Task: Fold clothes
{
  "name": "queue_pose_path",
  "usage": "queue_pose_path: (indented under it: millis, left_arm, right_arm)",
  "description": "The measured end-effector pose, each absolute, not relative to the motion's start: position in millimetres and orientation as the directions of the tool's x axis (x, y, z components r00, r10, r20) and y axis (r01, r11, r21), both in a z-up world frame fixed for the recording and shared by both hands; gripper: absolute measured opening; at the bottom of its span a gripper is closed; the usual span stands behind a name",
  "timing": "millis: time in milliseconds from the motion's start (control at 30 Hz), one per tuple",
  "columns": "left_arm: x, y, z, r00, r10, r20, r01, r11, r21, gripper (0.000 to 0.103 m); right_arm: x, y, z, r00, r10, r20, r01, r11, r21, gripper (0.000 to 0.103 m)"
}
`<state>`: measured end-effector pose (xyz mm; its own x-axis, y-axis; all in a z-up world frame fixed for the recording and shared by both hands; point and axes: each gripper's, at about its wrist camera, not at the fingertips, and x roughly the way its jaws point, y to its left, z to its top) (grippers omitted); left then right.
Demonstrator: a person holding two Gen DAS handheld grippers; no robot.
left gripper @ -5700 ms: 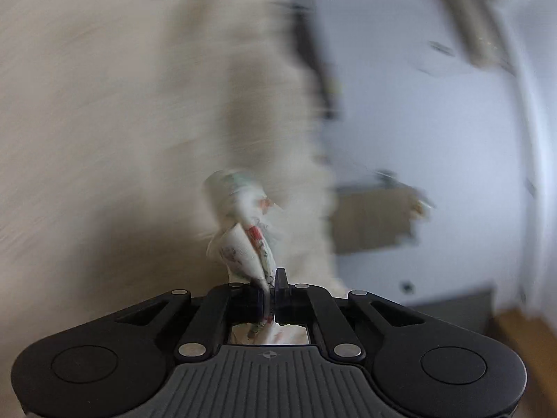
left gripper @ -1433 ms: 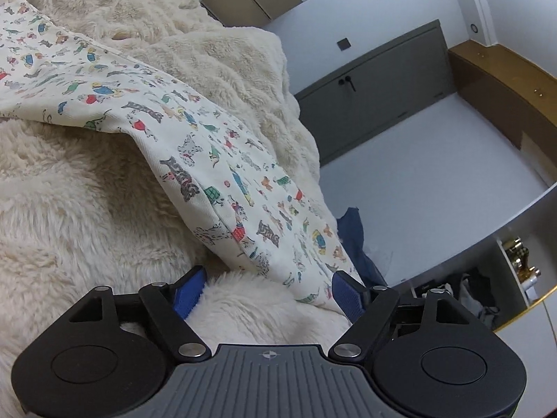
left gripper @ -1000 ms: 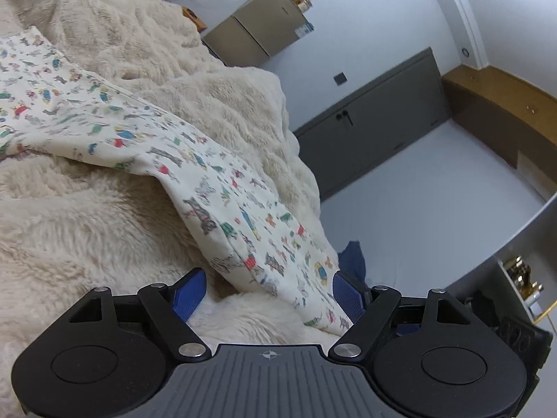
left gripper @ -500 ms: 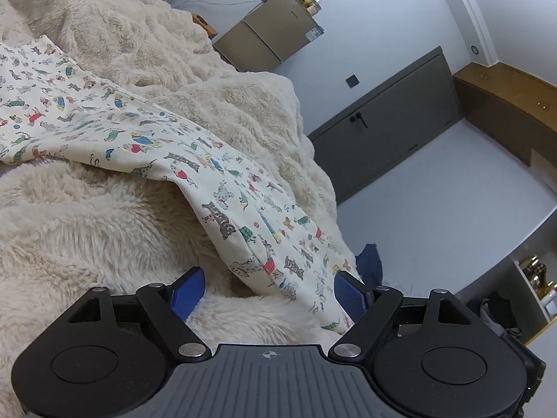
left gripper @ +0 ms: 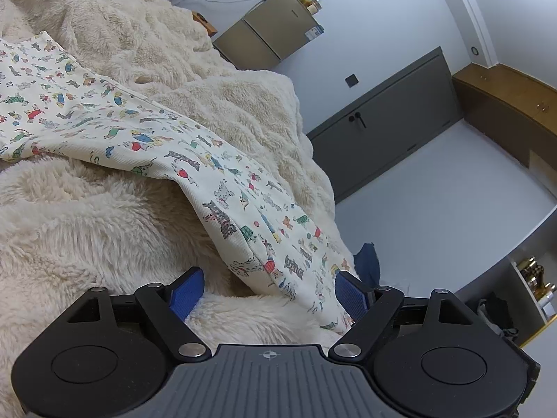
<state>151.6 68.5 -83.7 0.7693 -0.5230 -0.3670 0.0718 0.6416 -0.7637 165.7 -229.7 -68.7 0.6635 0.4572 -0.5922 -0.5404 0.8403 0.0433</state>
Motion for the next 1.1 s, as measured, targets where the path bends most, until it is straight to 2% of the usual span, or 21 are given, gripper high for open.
queue_pose_path:
  millis: [67, 133, 200, 300, 500, 667, 733, 900, 1033, 1100]
  left_arm:
    - [150, 68, -84, 0.769, -0.523, -0.367, 0.071, 0.642, -0.764, 0.078]
    - [149, 68, -83, 0.769, -0.523, -0.368, 0.071, 0.642, -0.764, 0.078]
    - [148, 68, -83, 0.768, -0.523, -0.369, 0.072, 0.643, -0.763, 0.078]
    - [148, 63, -78, 0.75, -0.533, -0.391, 0.11, 0.684, -0.721, 0.078]
    - [149, 40, -56, 0.679, -0.55, -0.487, 0.29, 0.81, -0.51, 0.078]
    - [150, 21, -39, 0.626, -0.535, -0.567, 0.438, 0.843, -0.312, 0.078]
    - [149, 11, -40, 0.627, -0.527, -0.574, 0.475, 0.842, -0.255, 0.078]
    - [156, -2, -42, 0.656, -0.512, -0.555, 0.517, 0.84, -0.165, 0.077]
    - [157, -11, -34, 0.7, -0.555, -0.449, 0.576, 0.811, -0.103, 0.077]
    - [163, -17, -37, 0.686, -0.573, -0.448, 0.596, 0.796, -0.106, 0.077]
  right_arm:
    - [166, -231, -68, 0.665, 0.46, -0.588, -0.538, 0.841, 0.05, 0.042]
    - [167, -233, -68, 0.668, 0.461, -0.584, -0.535, 0.843, 0.055, 0.023]
    - [170, -238, -66, 0.664, 0.476, -0.576, -0.532, 0.843, 0.083, 0.008]
    - [174, -247, -63, 0.656, 0.504, -0.562, -0.529, 0.838, 0.133, 0.001]
    - [184, -265, -57, 0.641, 0.556, -0.529, -0.521, 0.821, 0.233, 0.0]
    - [190, -277, -48, 0.647, 0.581, -0.494, -0.5, 0.812, 0.299, 0.0]
    - [193, -280, -45, 0.651, 0.59, -0.478, -0.493, 0.807, 0.325, 0.0]
    - [202, -290, -41, 0.655, 0.607, -0.45, -0.47, 0.793, 0.387, 0.0]
    - [203, -288, -37, 0.654, 0.609, -0.449, -0.477, 0.792, 0.381, 0.0]
    - [204, -288, -37, 0.653, 0.611, -0.447, -0.48, 0.791, 0.381, 0.0]
